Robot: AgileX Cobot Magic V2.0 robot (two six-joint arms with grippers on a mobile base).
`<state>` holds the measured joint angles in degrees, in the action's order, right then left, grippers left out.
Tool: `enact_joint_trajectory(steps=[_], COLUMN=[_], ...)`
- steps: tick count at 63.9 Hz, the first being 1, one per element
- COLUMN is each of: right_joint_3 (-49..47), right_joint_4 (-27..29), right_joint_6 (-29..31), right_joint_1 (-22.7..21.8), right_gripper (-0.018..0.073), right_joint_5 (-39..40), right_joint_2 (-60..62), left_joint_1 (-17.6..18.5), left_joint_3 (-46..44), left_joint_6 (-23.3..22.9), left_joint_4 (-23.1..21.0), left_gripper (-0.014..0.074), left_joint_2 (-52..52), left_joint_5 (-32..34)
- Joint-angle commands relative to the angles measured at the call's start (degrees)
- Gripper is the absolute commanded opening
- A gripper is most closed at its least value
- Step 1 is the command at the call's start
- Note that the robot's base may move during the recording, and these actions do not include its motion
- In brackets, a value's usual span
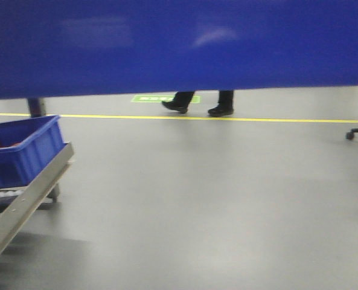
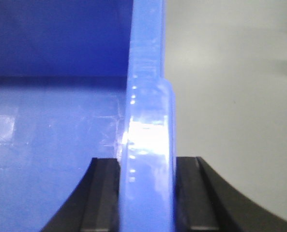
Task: Move blue bin to conveyor side
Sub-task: 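Hold the bin with both grippers while the base drives away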
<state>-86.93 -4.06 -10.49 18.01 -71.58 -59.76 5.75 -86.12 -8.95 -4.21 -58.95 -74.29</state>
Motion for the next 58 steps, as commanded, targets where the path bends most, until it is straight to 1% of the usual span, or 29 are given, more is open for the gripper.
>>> enact_joint_trajectory(steps=[1, 58], right_joint_3=[-0.92, -0.92], right_joint_4=[-3.76, -3.76], right_joint_6=[0.47, 0.47], right_joint_1=[-0.24, -0.24], right_gripper=[-0.0088, -0.0088], right_joint_5=[5.23, 5.23], right_joint_2=[1.09, 1.09], left_joint_1=[0.24, 0.24], left_joint_3=[-0.71, -0.71], left_joint_6=[1.15, 1.15], left_joint_4=[1.0, 1.0], left_gripper=[-0.0017, -0.0017], left_joint_2=[1.11, 1.11], left_joint_5=[4.33, 4.33])
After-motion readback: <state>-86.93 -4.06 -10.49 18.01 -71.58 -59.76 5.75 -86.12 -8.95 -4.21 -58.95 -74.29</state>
